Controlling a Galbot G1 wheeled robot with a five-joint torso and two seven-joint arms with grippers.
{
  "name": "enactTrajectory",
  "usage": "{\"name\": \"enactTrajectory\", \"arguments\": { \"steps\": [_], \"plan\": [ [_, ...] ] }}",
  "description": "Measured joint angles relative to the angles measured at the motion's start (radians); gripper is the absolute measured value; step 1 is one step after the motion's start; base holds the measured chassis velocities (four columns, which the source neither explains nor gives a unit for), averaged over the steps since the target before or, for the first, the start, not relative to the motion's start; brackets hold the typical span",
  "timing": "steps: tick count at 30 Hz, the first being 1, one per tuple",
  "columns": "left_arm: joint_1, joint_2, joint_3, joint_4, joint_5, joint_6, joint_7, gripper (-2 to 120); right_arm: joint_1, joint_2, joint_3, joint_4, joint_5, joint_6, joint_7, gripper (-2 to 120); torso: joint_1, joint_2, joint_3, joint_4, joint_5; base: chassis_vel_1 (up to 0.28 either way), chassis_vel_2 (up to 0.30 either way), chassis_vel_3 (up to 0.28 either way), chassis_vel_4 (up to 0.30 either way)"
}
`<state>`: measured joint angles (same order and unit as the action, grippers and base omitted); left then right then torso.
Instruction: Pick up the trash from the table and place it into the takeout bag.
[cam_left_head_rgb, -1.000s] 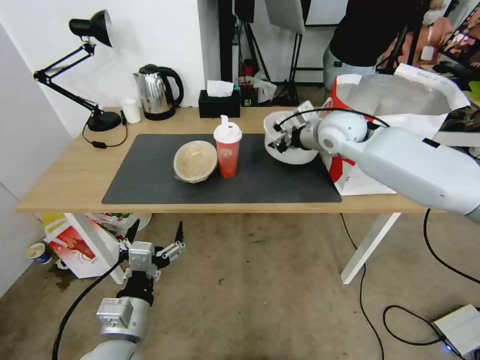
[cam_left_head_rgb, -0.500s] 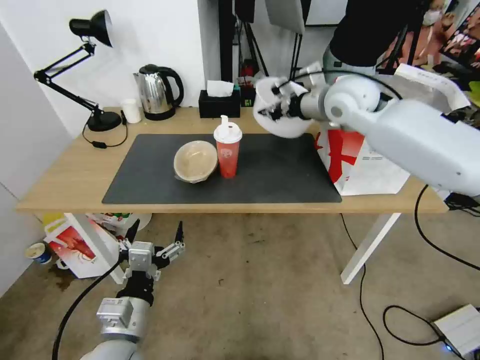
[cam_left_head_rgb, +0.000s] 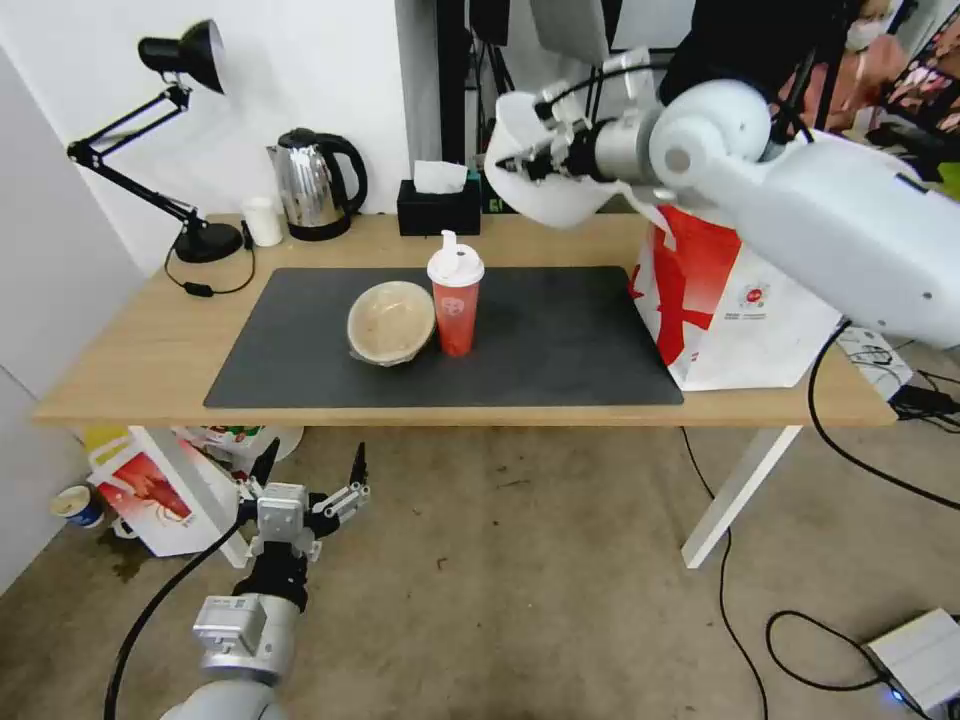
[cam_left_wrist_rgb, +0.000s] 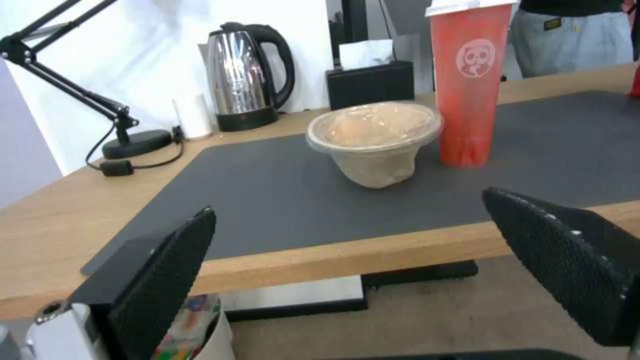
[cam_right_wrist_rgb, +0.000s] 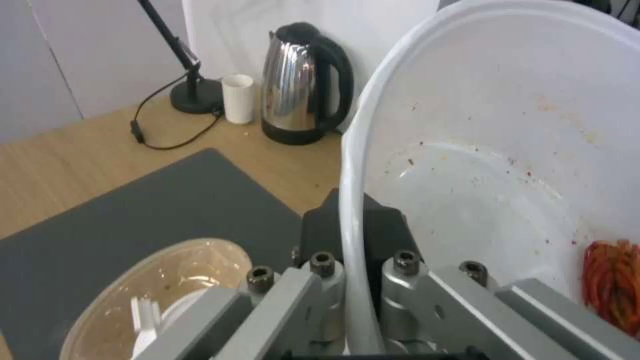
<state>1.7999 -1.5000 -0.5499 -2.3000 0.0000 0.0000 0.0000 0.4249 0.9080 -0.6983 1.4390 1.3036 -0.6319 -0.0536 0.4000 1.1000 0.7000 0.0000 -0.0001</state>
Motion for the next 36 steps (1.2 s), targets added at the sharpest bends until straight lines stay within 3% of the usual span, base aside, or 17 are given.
{"name": "enactTrajectory", "arguments": {
  "steps": [24, 36],
  "plan": [
    [0.000, 0.000, 0.000, 0.000, 0.000, 0.000, 0.000, 100, 0.156, 0.095, -0.037, -0.164, 0.046, -0.025, -0.022, 0, 0.000, 0.000, 0.000, 0.0000, 0.0000, 0.000, 0.000, 0.000, 0.000],
    [0.000, 0.000, 0.000, 0.000, 0.000, 0.000, 0.000, 100, 0.204, 0.095, -0.049, -0.203, 0.064, -0.028, -0.015, 0, 0.000, 0.000, 0.000, 0.0001, 0.0000, 0.000, 0.000, 0.000, 0.000]
  ]
}}
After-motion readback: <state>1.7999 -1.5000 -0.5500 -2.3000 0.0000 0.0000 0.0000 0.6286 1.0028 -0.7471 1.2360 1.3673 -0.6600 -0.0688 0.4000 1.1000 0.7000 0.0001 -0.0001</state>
